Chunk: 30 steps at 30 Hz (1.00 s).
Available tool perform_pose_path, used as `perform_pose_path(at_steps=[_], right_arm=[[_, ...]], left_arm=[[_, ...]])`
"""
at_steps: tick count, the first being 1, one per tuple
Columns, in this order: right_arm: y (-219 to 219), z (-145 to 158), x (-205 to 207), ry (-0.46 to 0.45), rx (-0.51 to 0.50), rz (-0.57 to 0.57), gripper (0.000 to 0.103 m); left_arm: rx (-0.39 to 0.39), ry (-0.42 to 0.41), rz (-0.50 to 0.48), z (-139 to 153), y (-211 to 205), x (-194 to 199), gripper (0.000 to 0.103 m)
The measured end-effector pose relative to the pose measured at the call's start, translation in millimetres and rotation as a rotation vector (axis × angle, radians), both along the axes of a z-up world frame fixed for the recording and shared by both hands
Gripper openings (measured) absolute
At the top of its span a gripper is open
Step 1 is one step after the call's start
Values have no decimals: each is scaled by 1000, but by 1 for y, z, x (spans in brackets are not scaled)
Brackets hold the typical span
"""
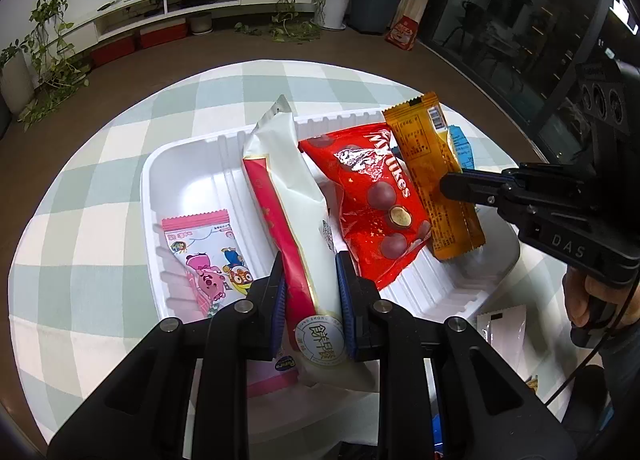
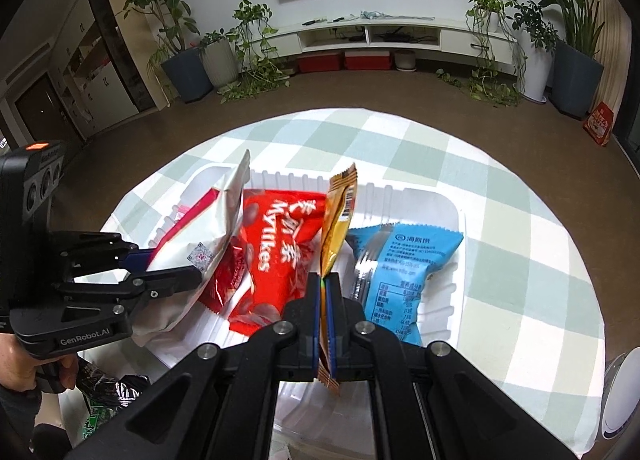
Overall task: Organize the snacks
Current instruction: 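Lower both snacks into the tray and open both grippers, then withdraw both grippers from the tray back toward the snack pile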
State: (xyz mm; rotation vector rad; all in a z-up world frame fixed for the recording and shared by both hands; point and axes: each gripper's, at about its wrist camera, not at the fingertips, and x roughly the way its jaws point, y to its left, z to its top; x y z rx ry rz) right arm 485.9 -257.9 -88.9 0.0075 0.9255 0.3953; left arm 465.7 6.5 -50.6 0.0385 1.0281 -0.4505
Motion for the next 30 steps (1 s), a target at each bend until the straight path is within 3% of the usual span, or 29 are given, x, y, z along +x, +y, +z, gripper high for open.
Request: perform_pose_path(at_steps=[11,13,14,15,16,23,26,28,30], right_arm=[[2,-6,-2,7,-21,3,7],[3,-7,-4,5,-27,6,7],[3,-7,-4,4,-31,6,7],[3,-7,-5,3,-35,6,8],[3,-7,-6,1,-39,5,8],[-1,-3,-9,-13,-42,-9,9],[-4,2,-12,-28,-42,-18,30],[-8,7,-16,-45,-25,-33,56],[-13,12,-20,-57,1,-45,59]], left_arm=[[21,-18,25,-1,0,-3,22],[30,-23,30,-1,0,-4,29],[33,-27,32,0,1,-5,41],[32,-32,35,1,2,-6,60],[33,-35,39,2,2,-7,67],[31,-57,48,11,4,-13,70],[27,-64,48,14,6,-20,77],[28,-69,53,18,8,-26,80],[25,-83,59,24,11,-32,90]])
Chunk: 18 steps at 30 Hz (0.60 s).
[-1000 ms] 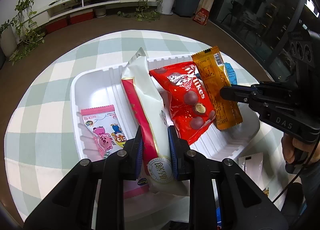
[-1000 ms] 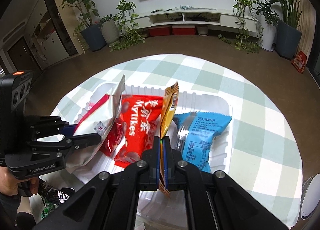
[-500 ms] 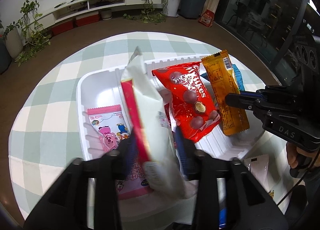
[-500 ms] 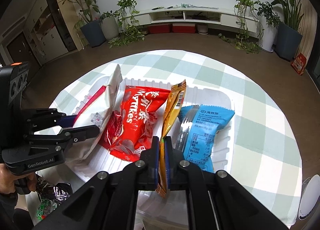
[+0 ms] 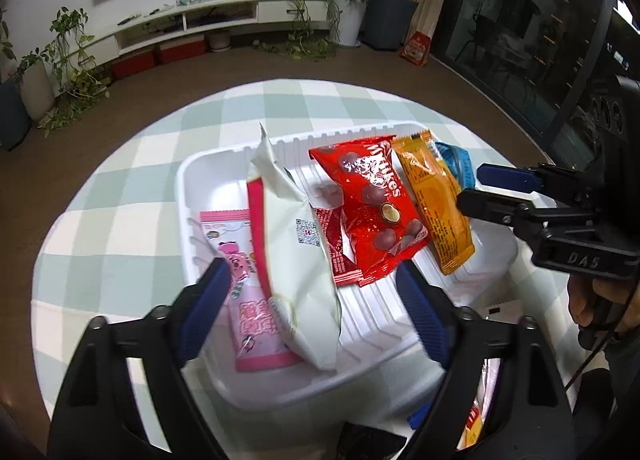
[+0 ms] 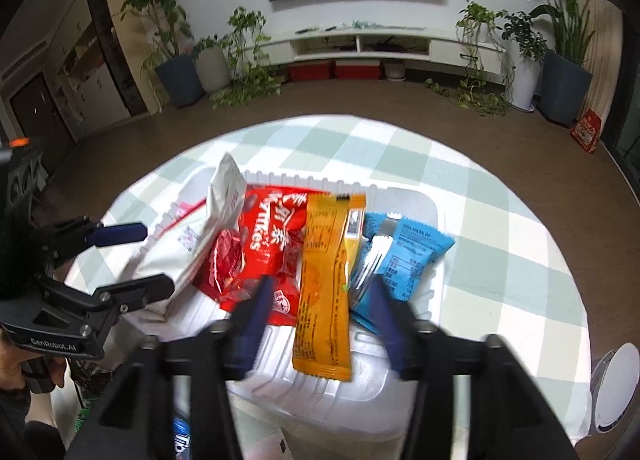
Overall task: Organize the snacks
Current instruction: 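Withdraw both grippers from the tray back toward the snack pile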
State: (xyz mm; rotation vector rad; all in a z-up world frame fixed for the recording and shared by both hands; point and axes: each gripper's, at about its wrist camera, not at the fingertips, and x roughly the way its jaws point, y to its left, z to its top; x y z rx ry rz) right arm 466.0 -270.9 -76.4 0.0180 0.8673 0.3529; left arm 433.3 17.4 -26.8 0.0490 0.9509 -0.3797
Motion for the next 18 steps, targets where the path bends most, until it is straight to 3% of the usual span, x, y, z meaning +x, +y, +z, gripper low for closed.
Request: perform_pose_path(at_steps=[2,4,6,9,15,18], right_arm=[[-4,5,-4,-6,23,-3,61],[-7,12,-11,-22,39,-5,69],[-9,18,-19,-38,59,2,75],[-14,26,-37,-69,70,13,80],[-24,30,-80,-100,104,14,80],[-27,24,-106,-97,120,30,81]], left_arm=[[-4,-12,8,6,4,-7,90],[-10,-27,20,13,8,-14,92],[-10,-55,32,21,13,-24,103],[8,-96,48,33,21,-41,103],[30,-160,1,45,36,-93,103],[55,-139,6,45,44,-116,103]])
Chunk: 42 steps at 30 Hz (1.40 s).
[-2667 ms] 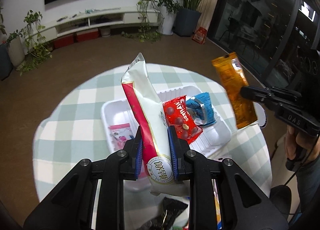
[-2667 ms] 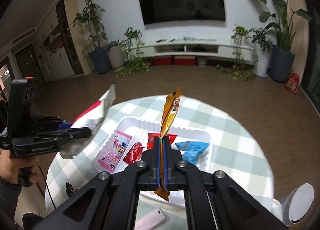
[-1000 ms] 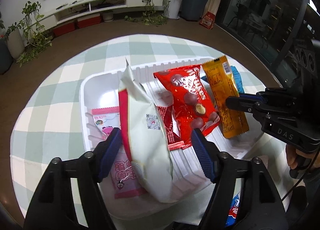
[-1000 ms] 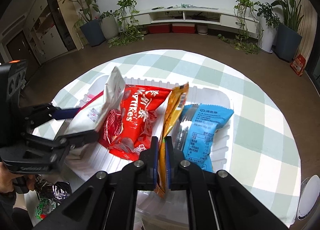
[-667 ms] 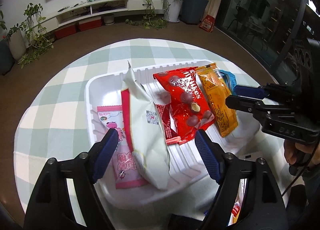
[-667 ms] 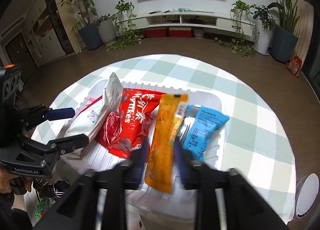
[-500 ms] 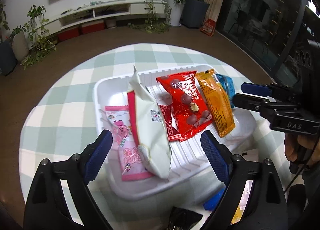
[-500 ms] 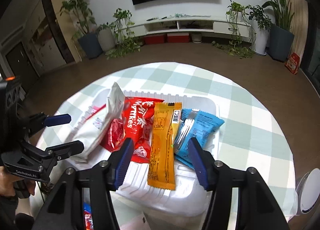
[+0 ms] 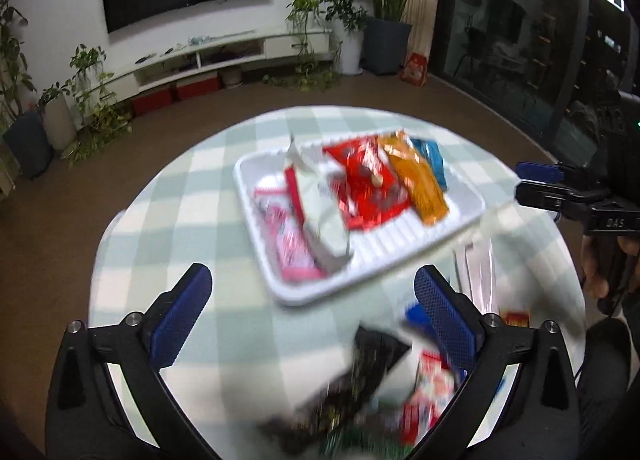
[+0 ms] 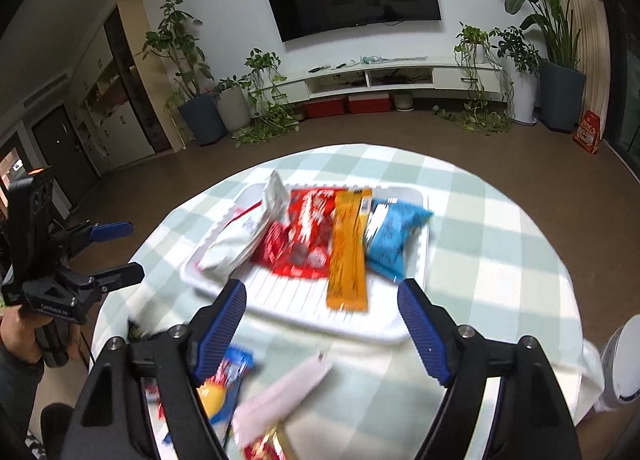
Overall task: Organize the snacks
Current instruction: 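Withdraw both grippers from the tray back toward the snack pile, then grasp the black bag with the left gripper while the right grasps the blue cake pack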
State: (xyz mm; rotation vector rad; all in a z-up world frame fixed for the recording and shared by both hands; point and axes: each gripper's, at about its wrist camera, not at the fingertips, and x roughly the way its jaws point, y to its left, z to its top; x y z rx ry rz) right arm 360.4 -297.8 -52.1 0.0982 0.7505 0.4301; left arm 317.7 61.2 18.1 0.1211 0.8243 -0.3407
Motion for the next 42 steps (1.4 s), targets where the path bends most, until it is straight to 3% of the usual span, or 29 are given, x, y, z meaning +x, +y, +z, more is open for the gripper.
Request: perform_pose_path(at_steps=[4,7,13,20,25,28,30,32,37,42], right_arm=[[-9,-10,-27,73,42,-6,80],[-13,-17,-50,123,104,-26,78],[23,-28,-89,143,4,2,77],[45,-41,-91,202,12,9,74],[58,-45,-83,213,2,-11,70],[65,-48,-75,225,-1,-5,66],[74,-49,-71,227,-8,11,64],[82,-50,-69,221,-34,25,60],[99,-58,-61,238,-67,52,55],[107,-66,-52,266,-103,50,50]], left_arm=[[-20,-12,-7,-3,14,-36,103],[-8,40,-22,-16,20,-50,103],[28,80,-81,-35,25,-56,103],[133,101,-255,-46,0,-47,103],[171,114,-326,-53,-9,-42,102],[194,128,-351,-61,-11,-36,92],[200,142,-350,-66,-11,-33,67],[191,166,-350,-72,-10,-28,56],[232,208,-378,-86,-16,-24,56],[212,256,-354,-92,-16,-13,56]])
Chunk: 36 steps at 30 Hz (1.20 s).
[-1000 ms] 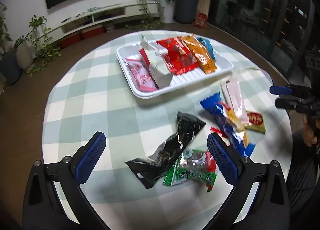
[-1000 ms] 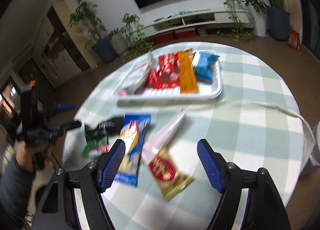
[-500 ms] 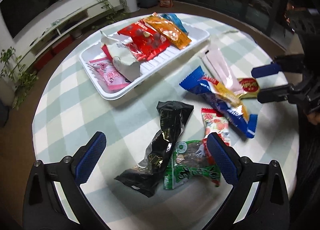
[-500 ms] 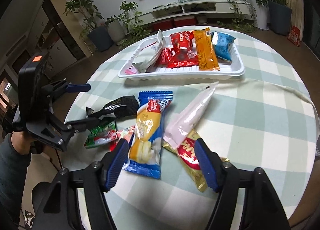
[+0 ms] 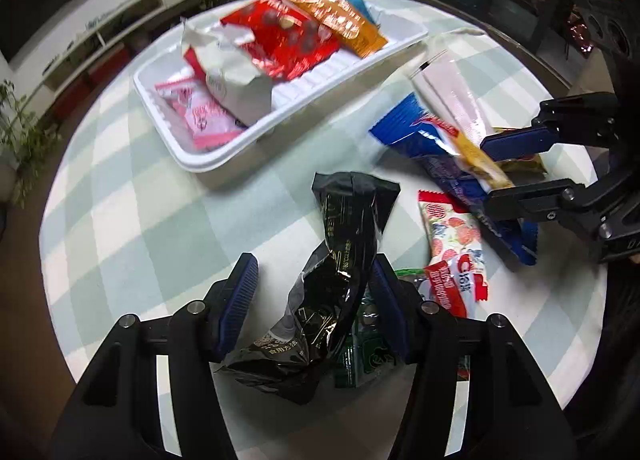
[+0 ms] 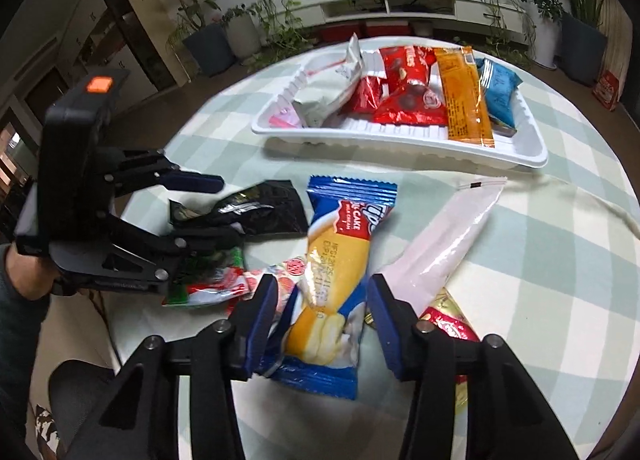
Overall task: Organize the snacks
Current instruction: 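Grasp the black bag with the left gripper while the right grasps the blue cake pack, then lift both held snacks and carry them over the white tray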
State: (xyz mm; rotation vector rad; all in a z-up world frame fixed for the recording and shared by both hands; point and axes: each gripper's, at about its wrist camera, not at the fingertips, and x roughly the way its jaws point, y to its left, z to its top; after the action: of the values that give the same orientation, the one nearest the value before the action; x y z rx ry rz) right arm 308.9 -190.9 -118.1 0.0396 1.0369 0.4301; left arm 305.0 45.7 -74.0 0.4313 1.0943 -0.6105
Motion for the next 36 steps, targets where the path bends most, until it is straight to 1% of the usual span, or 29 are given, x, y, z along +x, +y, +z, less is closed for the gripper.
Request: perform_pose_path(at_steps=[4,6,7,11,13,16,18,21,26,33,36], right_arm=[[2,-6,7,35,-11,-8,46],[5,-9,9,50,-25,-8,44],[6,-10,11,60,-26,-8,42],[5,-14,16,90,-8,-15,36],[4,-16,17,105,-1,-11,33],[0,-16,17,114,23,-20,31],[-2,-15,17,111,32,-23,30],[-3,-13,15,105,48,-26,30],[-11,-5,9,83,72,-38,30],[-17,5,3,59,90,-49,30],[-19,5,1,58,92,-55,30]], left_arm=[[19,23,15,-4,-3,7,56],[8,42,13,-5,-4,8,44],[6,49,13,-5,-6,9,43],[32,70,5,-9,-16,11,37],[43,81,9,-10,-19,14,37],[49,91,9,-9,-22,14,36],[46,96,8,-8,-24,14,30],[53,79,13,-8,-27,10,27],[36,69,28,-7,-25,4,25],[-10,58,68,0,-13,-2,21],[-11,57,80,2,-8,-5,21]])
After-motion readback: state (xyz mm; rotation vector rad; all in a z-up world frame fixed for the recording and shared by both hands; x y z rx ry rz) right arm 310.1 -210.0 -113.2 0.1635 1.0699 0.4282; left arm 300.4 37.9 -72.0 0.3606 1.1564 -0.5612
